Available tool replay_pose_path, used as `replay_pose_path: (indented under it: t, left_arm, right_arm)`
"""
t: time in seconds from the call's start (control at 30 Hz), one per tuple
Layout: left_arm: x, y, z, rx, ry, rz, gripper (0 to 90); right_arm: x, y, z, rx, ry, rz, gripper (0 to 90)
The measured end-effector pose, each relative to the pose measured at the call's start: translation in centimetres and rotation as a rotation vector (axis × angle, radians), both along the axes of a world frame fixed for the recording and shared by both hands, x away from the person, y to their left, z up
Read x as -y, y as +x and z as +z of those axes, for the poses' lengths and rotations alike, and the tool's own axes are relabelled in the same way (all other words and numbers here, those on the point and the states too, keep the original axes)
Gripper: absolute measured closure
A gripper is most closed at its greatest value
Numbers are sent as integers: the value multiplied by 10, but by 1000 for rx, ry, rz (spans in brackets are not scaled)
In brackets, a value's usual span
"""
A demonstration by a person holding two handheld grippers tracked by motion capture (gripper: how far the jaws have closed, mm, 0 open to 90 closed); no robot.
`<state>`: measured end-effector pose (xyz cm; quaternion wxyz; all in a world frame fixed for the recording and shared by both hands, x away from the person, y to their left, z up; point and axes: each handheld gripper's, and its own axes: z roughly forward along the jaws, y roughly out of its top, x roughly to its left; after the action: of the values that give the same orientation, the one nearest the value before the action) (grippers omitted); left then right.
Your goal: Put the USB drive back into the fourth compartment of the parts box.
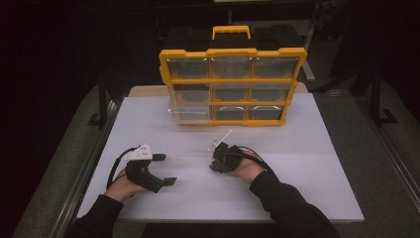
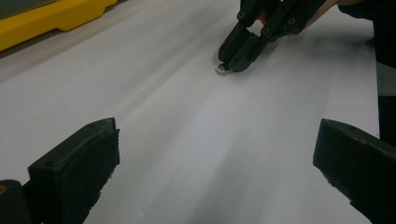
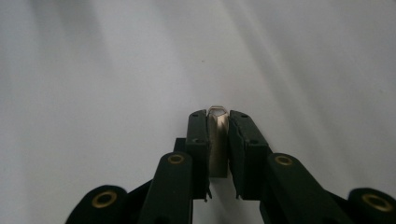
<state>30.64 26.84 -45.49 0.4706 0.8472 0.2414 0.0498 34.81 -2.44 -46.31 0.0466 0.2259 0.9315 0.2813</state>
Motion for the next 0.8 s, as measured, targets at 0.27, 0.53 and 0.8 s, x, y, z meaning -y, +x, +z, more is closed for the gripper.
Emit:
replay_pose_path:
  t: [0.27, 0.53, 0.8]
  left_arm:
    - [0, 0, 0, -1, 0, -3, 0]
    - [1, -1, 0, 1, 0, -5, 0]
    - [1, -1, 0, 4, 4, -14, 0]
  right_arm:
    - [0, 0, 1, 10, -7, 5, 783]
    - [5, 2, 5, 5, 9, -7, 783]
    - [13, 5, 13, -2, 33, -17, 783]
